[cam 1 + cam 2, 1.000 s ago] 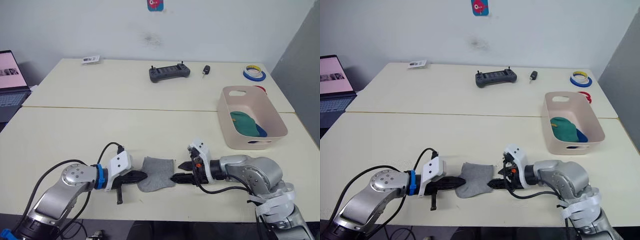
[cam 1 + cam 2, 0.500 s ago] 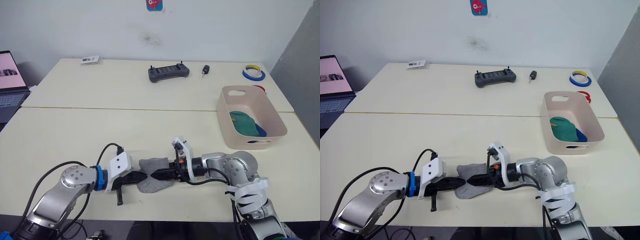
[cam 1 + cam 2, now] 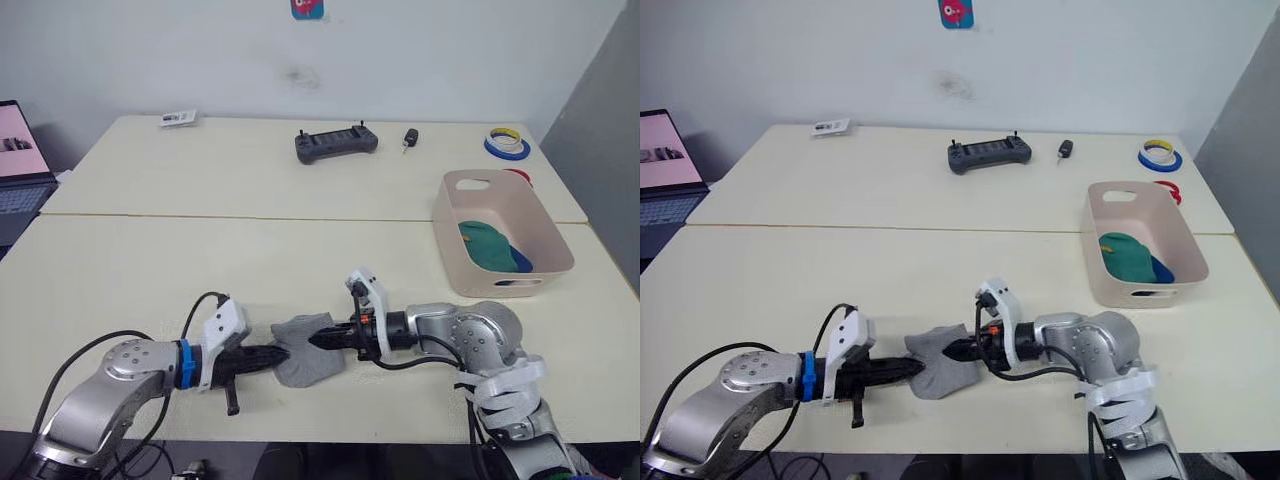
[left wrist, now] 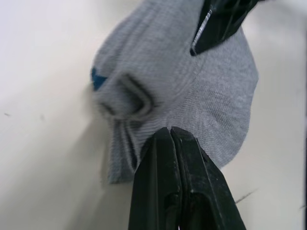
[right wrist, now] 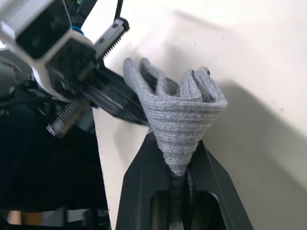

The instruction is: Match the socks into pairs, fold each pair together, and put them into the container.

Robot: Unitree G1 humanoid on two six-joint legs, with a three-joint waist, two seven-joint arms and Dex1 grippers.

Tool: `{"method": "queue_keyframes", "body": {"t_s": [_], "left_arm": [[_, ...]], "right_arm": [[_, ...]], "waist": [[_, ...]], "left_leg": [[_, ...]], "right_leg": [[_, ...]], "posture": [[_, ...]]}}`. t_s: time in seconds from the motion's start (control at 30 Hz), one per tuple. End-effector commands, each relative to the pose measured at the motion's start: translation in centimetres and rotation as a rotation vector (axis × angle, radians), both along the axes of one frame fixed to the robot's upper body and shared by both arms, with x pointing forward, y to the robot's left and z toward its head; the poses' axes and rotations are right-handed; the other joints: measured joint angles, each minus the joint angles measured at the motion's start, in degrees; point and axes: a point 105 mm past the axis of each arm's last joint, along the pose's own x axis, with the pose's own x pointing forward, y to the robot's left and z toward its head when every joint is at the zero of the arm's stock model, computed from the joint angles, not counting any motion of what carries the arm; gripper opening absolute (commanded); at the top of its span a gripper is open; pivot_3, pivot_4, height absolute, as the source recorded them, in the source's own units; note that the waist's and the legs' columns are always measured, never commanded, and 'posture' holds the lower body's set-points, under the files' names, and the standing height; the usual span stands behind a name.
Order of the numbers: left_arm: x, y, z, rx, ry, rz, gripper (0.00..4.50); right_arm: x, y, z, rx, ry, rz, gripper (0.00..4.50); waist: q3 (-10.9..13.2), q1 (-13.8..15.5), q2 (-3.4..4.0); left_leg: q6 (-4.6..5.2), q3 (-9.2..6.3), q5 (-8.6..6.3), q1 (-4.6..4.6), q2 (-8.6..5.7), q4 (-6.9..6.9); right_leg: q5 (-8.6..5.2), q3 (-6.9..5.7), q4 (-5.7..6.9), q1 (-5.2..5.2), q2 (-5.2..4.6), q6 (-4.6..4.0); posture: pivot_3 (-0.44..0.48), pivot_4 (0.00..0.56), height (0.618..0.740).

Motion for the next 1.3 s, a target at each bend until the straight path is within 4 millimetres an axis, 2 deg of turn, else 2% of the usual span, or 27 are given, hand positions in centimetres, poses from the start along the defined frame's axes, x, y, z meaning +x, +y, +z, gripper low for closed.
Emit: {"method": "queue_keyframes", "body": {"t_s": [0.03,0.2,0.33,0.43,0.57,0.77,0.9,1.0,1.1,1.17,1.3], "left_arm": [[0.9,-1.4,4.9,-0.057,-0.109,-0.074,0.6],[2.2,-4.3,9.9,-0.128,-0.18,-0.193,2.19],[2.9,-6.4,12.3,-0.149,-0.21,-0.275,3.42],[3.5,-7.5,13.4,-0.145,-0.237,-0.328,4.48],[3.9,-8.6,14.4,-0.149,-0.255,-0.393,4.48],[3.8,-9.1,14.3,-0.143,-0.246,-0.441,4.48],[3.7,-9.3,14.3,-0.145,-0.249,-0.447,4.48],[3.4,-9.4,14.4,-0.147,-0.25,-0.451,4.48],[3.2,-9.5,14.5,-0.15,-0.252,-0.453,4.48],[3.2,-9.5,14.5,-0.151,-0.254,-0.452,4.48],[3.1,-9.6,14.6,-0.153,-0.262,-0.445,4.48]], "right_arm": [[-0.6,-2.2,3.4,0.055,-0.163,0.013,0.0],[-1.2,-6.6,6.0,0.056,-0.258,-0.064,0.0],[-1.7,-9.5,7.1,0.035,-0.306,-0.156,0.0],[-2.5,-10.8,7.5,0.029,-0.331,-0.209,0.0],[-2.8,-13.0,9.2,0.07,-0.397,-0.324,0.0],[-0.8,-18.1,13.0,-0.053,-0.557,-0.522,0.0],[2.2,-22.0,15.5,-0.272,-0.769,-0.621,0.0],[4.8,-23.7,16.6,-0.423,-0.94,-0.622,0.0],[7.6,-24.8,16.4,-0.649,-1.141,-0.523,0.0],[9.0,-24.8,15.7,-0.709,-1.205,-0.45,0.0],[10.8,-24.0,11.9,-0.876,-1.277,-0.171,0.0]], "waist": [[0.1,0.5,-0.07],[0.1,0.3,-0.13],[0.1,0.1,-0.12],[0.1,0.0,-0.12],[0.1,0.1,-0.13],[0.2,0.1,-0.1],[0.2,0.2,-0.11],[0.2,0.0,-0.11],[0.2,-0.1,-0.1],[0.2,-0.1,-0.08],[0.2,0.1,-0.08]], "left_leg": [[0.0,-0.02,0.0,-0.02,-0.02,0.01],[0.0,0.0,0.0,-0.06,-0.09,0.1],[0.0,0.1,0.0,-0.06,-0.04,0.07],[0.0,0.15,0.0,-0.07,-0.05,0.08],[-0.01,0.17,0.0,-0.07,-0.03,0.1],[0.0,0.29,0.0,-0.05,-0.05,0.12],[0.0,0.34,0.0,-0.09,-0.07,0.15],[0.0,0.43,0.0,-0.08,-0.05,0.18],[-0.01,0.54,0.01,-0.05,-0.02,0.19],[-0.02,0.56,0.01,-0.06,0.02,0.21],[-0.07,0.58,0.04,-0.07,0.06,0.23]], "right_leg": [[0.0,-0.04,0.0,0.0,0.0,0.0],[0.0,-0.08,-0.05,0.06,0.05,0.02],[0.0,-0.06,-0.09,0.02,0.2,0.02],[0.0,0.02,-0.1,0.01,0.39,0.01],[0.0,0.07,-0.1,0.03,0.52,0.01],[0.0,0.09,-0.1,0.02,0.52,0.02],[-0.03,0.1,-0.2,0.06,0.54,0.07],[-0.06,0.11,-0.25,0.07,0.54,0.13],[-0.03,0.13,-0.23,0.04,0.55,0.09],[0.0,0.16,-0.23,0.04,0.54,0.03],[0.01,0.17,-0.23,0.04,0.52,0.01]], "posture": [[0.0,0.15,0.74],[0.0,0.15,0.74],[0.0,0.15,0.74],[0.0,0.15,0.74],[0.0,0.15,0.74],[0.0,0.15,0.74],[0.0,0.15,0.74],[0.0,0.15,0.74],[0.0,0.15,0.74],[0.0,0.15,0.74],[0.0,0.15,0.74]]}}
